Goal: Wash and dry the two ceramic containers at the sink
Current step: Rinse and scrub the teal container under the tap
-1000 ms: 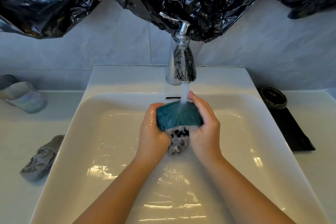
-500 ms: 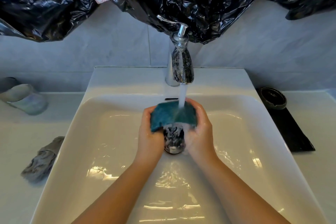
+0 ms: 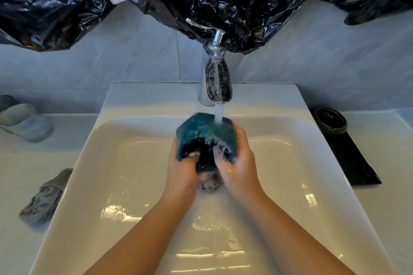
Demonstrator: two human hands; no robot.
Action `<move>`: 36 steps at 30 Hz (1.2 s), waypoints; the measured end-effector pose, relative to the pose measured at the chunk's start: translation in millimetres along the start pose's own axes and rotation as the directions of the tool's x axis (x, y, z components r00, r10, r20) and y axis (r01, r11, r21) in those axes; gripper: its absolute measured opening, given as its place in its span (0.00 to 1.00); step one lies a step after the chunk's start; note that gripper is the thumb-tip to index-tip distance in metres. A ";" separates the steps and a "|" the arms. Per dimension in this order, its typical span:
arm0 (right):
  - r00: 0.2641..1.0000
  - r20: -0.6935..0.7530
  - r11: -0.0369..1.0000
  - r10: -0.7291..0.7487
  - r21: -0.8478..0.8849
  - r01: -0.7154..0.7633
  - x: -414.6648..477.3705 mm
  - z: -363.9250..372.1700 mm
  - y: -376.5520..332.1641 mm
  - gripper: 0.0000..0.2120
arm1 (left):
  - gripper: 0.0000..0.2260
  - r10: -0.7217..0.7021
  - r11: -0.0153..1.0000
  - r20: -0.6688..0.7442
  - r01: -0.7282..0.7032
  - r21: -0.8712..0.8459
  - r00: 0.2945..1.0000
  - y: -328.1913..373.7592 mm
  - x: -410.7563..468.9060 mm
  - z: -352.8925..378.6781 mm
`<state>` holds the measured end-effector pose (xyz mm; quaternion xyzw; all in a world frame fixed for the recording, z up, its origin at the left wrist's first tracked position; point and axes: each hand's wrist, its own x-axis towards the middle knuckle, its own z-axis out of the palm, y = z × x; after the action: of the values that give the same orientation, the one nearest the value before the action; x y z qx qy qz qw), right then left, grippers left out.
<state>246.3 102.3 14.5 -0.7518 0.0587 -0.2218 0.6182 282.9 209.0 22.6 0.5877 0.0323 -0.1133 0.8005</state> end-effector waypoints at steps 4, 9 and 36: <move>0.973 -0.063 0.972 0.223 0.085 -0.217 3.0 3.4 1.3 0.17 | 0.17 -0.048 0.984 0.030 0.042 0.173 0.998 2.1 5.3 1.2; 0.846 0.005 0.803 0.533 0.313 -0.507 13.6 -0.2 -2.5 0.11 | 0.24 0.128 0.833 0.089 -0.156 0.531 0.988 6.9 -6.3 2.4; 0.751 0.438 0.294 0.494 0.729 -0.618 12.5 -7.6 1.4 0.24 | 0.07 0.066 0.213 0.672 -0.669 0.712 0.737 26.9 -5.6 4.6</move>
<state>254.6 90.6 17.5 -0.2982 0.1610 0.0568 0.9391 283.0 213.1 50.1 0.8698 -0.3983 -0.0550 0.2859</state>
